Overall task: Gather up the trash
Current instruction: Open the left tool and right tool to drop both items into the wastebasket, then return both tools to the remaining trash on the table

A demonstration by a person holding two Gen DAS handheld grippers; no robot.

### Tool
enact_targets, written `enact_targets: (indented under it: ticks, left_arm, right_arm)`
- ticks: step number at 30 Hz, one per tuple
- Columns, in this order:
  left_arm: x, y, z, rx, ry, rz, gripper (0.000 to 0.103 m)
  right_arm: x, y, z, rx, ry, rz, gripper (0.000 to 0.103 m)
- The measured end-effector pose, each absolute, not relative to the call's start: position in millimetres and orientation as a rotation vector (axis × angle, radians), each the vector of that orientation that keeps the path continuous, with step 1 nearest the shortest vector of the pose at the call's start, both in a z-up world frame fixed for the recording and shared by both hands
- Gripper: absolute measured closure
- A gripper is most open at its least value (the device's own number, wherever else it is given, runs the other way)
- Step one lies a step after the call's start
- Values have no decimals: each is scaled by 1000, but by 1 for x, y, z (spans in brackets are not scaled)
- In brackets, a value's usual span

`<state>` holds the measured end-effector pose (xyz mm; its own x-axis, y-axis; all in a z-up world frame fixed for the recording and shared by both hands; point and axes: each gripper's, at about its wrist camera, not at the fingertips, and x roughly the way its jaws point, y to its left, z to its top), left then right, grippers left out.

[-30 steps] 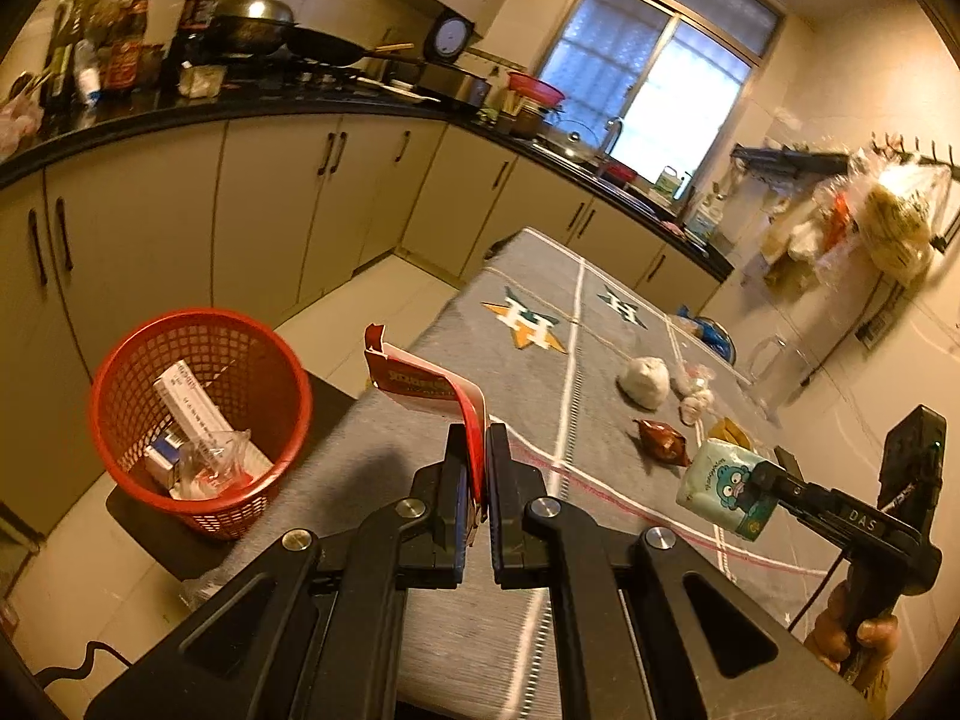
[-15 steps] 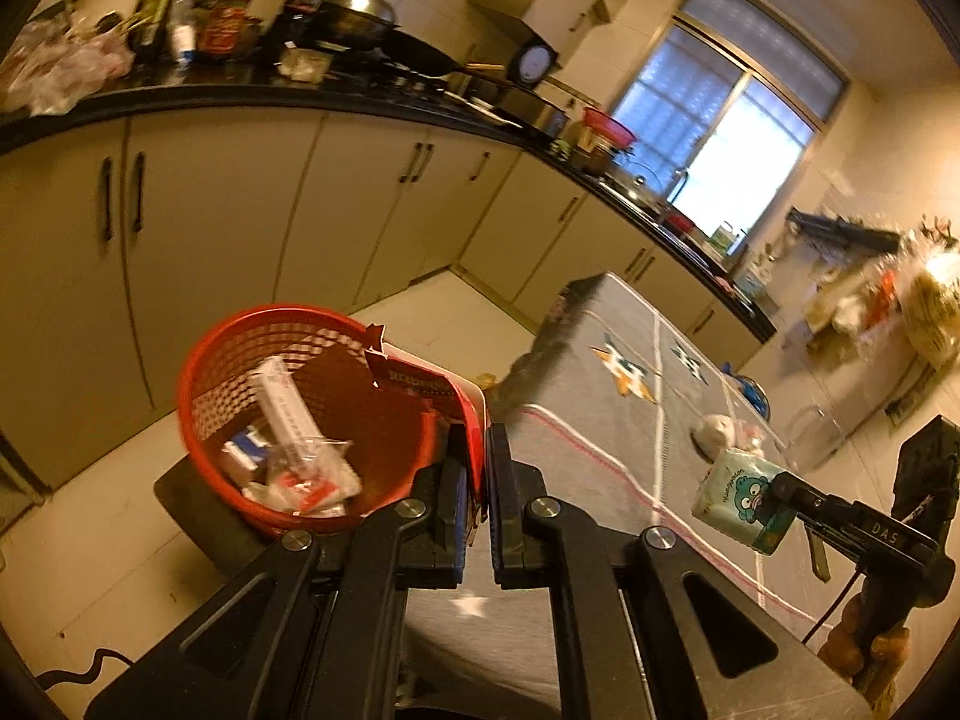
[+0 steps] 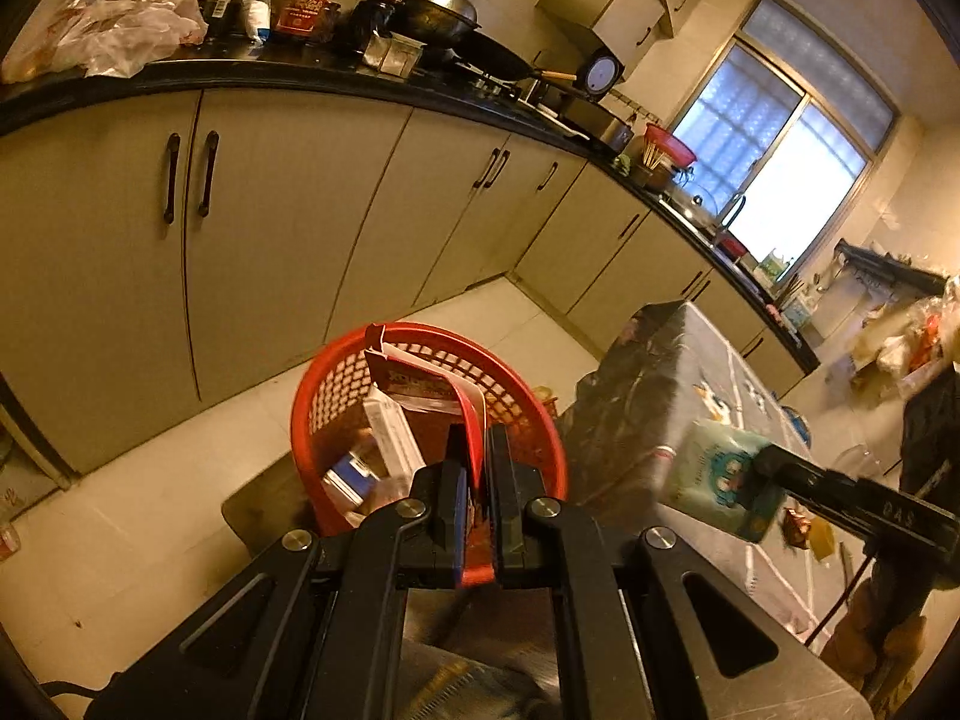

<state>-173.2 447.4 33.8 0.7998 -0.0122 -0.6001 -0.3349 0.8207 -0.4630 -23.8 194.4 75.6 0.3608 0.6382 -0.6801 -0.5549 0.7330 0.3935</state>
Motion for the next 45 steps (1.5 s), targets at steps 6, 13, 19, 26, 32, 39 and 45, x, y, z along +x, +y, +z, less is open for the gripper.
enact_targets:
  ticks: [6, 13, 19, 26, 32, 39, 45]
  left_arm:
    - [-155, 456, 32, -593, 635, 186, 96]
    - [-160, 468, 32, -643, 566, 204, 40]
    - [-165, 468, 23, -674, 616, 223, 39]
    - [-176, 452, 33, -613, 629, 277, 39]
    - [-181, 417, 53, -462, 630, 347, 35]
    - [-184, 368, 75, -333, 621, 316, 31]
    - [-180, 334, 90, -318, 621, 277, 31]
  right_arm:
    - [4, 254, 50, 166, 1016, 833, 84]
    - [14, 261, 37, 197, 1018, 801, 52]
    - [14, 229, 34, 240, 1033, 756, 50]
    - [-5, 188, 43, 250, 997, 730, 46]
    - [-30, 153, 65, 214, 900, 704, 33]
    - [-54, 92, 79, 204, 824, 632, 25]
    - [-66, 23, 82, 284, 801, 554, 24]
